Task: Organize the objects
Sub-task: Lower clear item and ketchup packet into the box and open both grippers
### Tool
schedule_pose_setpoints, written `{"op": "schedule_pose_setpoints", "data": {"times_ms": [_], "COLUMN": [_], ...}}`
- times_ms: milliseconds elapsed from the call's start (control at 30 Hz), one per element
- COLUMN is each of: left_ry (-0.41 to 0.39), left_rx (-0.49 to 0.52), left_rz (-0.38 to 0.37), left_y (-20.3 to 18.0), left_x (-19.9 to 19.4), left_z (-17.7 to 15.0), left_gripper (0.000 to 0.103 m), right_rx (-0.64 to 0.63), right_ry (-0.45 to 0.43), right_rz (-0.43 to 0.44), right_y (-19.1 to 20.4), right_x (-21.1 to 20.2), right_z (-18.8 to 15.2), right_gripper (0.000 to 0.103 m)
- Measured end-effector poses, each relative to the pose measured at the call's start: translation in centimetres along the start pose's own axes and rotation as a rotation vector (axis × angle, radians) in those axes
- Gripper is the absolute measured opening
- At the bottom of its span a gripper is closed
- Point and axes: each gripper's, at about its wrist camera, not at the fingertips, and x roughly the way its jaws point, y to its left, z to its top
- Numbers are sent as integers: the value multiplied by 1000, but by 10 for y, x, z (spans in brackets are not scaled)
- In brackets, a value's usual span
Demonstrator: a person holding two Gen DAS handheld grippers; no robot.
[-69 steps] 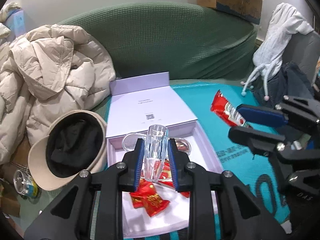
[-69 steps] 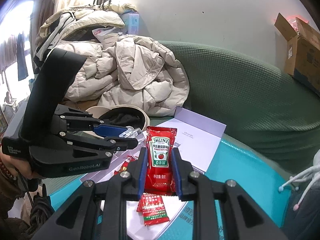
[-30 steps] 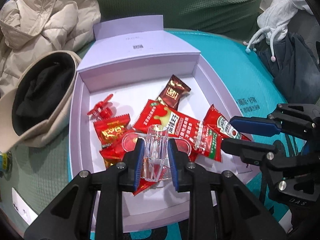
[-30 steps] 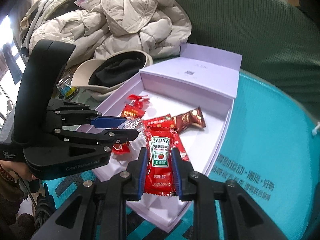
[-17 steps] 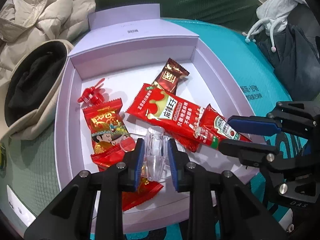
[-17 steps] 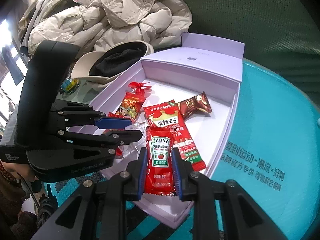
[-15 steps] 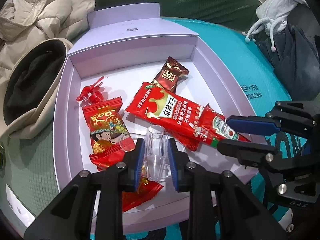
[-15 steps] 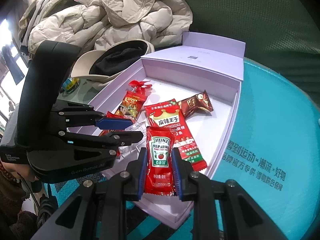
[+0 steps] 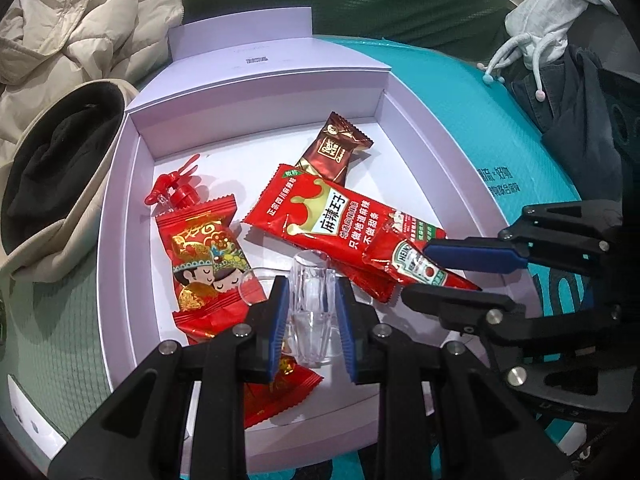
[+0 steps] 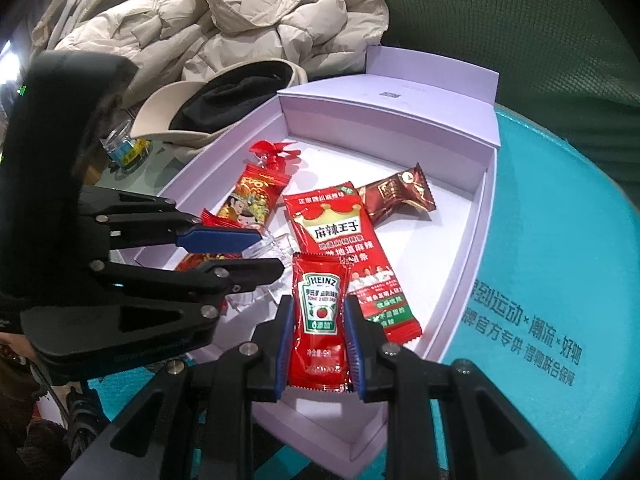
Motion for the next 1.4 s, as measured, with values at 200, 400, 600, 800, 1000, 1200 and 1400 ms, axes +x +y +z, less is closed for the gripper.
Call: {"op": "schedule_pose_setpoints", "data": {"times_ms": [200,400,600,800,1000,1200,1400], "left_ry": [-10,-6,-5,-22,-43,-55,-68], "left_rx": [-7,-25,-42,-50,-64,-74,-67], "left_rz": [-6,-34,-47,-59,-42,-9,45], "left_y": [1,5,8,11,14,16,19], "left_x": [0,-1,-1,1,2,3,-3], "left_z": [-2,-2,-1,0,3,5,7], "left_gripper": [22,23,23,24,29,38,46], "right_rx": [-15,-20,-20,-22,-20,-7,7], "right_ry": [5,10,18,18,9,-4,-9], "right_rz": [-10,-18,-40,-44,-53,-69,-68], "right_y": [2,0,-1,-2,-2,-4,-5], "right_x": [4,6,11,12,13,11,5], "right_z": [2,6,13,16,17,19,19], "right_gripper": [25,26,28,28,29,36,47]}}
